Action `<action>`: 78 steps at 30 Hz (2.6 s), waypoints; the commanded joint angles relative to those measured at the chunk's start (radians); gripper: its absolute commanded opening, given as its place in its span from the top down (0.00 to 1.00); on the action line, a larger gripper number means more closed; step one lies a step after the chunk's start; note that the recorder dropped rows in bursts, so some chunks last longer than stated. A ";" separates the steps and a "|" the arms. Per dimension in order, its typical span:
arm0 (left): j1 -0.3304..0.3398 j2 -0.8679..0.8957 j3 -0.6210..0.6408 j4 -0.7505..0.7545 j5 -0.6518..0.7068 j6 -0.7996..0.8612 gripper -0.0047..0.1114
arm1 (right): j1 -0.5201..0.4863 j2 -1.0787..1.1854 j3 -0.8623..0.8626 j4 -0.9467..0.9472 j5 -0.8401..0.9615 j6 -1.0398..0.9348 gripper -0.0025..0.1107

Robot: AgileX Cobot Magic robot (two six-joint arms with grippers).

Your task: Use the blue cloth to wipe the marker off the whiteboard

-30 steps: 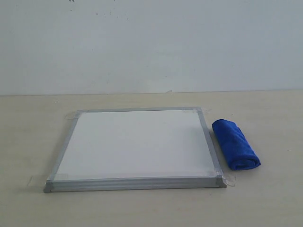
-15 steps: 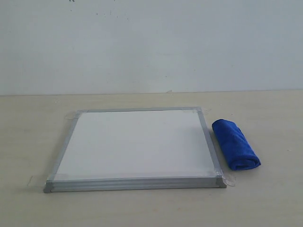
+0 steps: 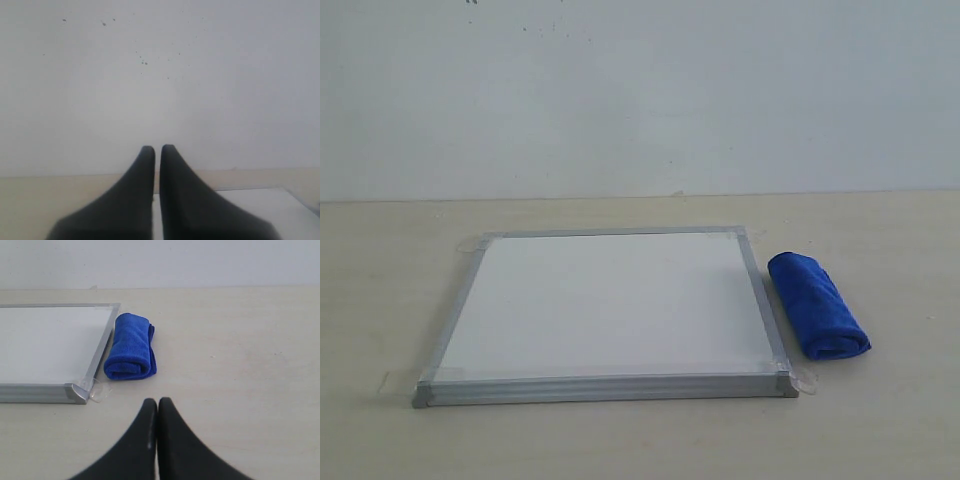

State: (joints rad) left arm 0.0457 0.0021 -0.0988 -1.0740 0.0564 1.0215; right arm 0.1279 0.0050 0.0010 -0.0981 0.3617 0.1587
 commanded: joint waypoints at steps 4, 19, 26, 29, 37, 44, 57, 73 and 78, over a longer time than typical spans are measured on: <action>0.002 -0.002 0.099 1.025 0.001 -1.160 0.93 | -0.007 -0.005 -0.001 -0.005 -0.007 -0.003 0.98; 0.002 -0.002 0.099 1.142 0.289 -1.185 0.93 | -0.007 -0.005 -0.001 -0.005 -0.007 -0.003 0.98; 0.002 -0.002 0.099 1.142 0.284 -1.185 0.93 | -0.007 -0.005 -0.001 -0.005 -0.004 -0.003 0.98; 0.002 -0.002 0.099 1.142 0.284 -1.185 0.93 | -0.007 -0.005 -0.001 -0.005 0.001 -0.003 0.98; 0.000 -0.002 0.099 1.142 0.284 -1.185 0.93 | -0.007 -0.005 -0.001 -0.005 0.001 -0.003 0.98; -0.002 -0.002 0.099 1.142 0.284 -1.185 0.93 | -0.007 -0.005 -0.001 -0.005 0.001 -0.003 0.98; -0.074 -0.002 0.099 1.142 0.284 -1.185 0.93 | -0.007 -0.005 -0.001 -0.005 0.001 -0.003 0.98; -0.074 -0.002 0.099 1.142 0.284 -1.185 0.93 | -0.007 -0.005 -0.001 -0.005 0.001 -0.003 0.98; -0.074 -0.002 0.099 1.142 0.284 -1.185 0.93 | -0.007 -0.005 -0.001 -0.005 0.001 -0.003 0.98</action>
State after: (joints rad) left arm -0.0231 0.0021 -0.0039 0.0673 0.3409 -0.1675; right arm 0.1279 0.0050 0.0010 -0.0981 0.3617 0.1587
